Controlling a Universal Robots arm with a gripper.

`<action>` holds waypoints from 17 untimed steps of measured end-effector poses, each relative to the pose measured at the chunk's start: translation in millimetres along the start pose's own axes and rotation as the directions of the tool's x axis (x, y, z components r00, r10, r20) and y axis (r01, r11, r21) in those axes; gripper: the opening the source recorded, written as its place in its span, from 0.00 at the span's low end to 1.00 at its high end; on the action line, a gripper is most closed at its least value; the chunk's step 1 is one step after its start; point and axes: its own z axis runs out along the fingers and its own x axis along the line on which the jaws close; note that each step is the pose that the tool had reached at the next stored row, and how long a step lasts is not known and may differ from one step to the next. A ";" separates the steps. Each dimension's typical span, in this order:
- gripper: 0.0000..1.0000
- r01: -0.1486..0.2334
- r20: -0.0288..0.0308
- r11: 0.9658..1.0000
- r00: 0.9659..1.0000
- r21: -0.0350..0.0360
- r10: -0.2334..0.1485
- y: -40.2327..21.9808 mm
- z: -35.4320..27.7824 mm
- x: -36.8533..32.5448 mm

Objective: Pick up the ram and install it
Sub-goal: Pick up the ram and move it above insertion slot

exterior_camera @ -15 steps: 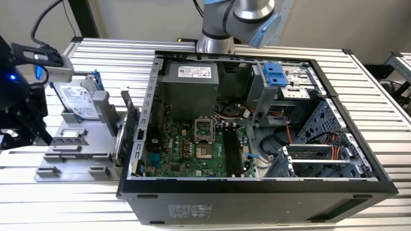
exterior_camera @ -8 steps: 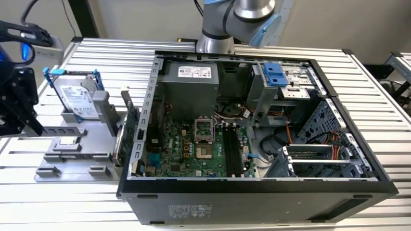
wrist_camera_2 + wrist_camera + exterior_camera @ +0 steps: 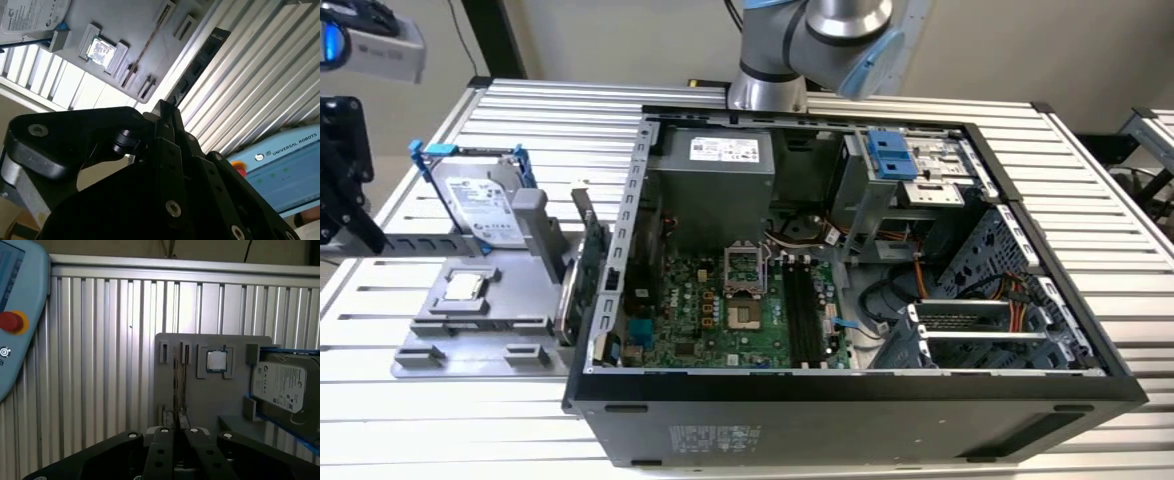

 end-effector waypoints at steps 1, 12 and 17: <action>0.00 0.000 0.000 1.000 1.000 0.000 0.000 0.0 -4.5 -0.2; 0.00 0.000 0.001 1.000 1.000 -0.002 0.000 -6.2 -24.9 -0.8; 0.00 0.000 0.001 1.000 1.000 -0.003 0.000 -27.1 -24.9 -0.4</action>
